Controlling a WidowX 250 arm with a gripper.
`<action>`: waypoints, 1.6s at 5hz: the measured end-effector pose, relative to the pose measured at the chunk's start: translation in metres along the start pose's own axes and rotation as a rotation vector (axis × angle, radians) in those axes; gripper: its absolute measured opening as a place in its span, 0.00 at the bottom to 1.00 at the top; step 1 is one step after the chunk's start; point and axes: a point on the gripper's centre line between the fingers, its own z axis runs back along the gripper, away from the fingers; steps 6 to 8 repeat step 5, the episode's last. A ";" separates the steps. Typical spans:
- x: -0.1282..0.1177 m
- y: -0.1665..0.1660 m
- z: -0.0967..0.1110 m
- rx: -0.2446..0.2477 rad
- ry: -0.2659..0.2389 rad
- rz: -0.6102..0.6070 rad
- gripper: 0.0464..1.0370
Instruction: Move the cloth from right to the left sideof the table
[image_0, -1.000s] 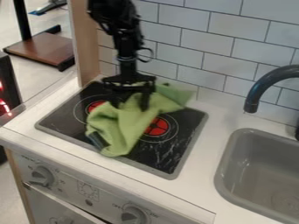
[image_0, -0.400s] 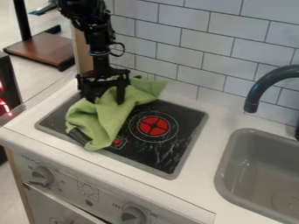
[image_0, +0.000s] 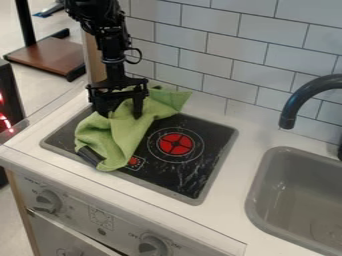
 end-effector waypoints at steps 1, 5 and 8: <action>-0.002 -0.006 0.005 -0.033 0.009 -0.006 0.96; -0.008 -0.024 0.091 -0.159 -0.164 -0.097 0.96; -0.008 -0.024 0.091 -0.159 -0.164 -0.097 0.96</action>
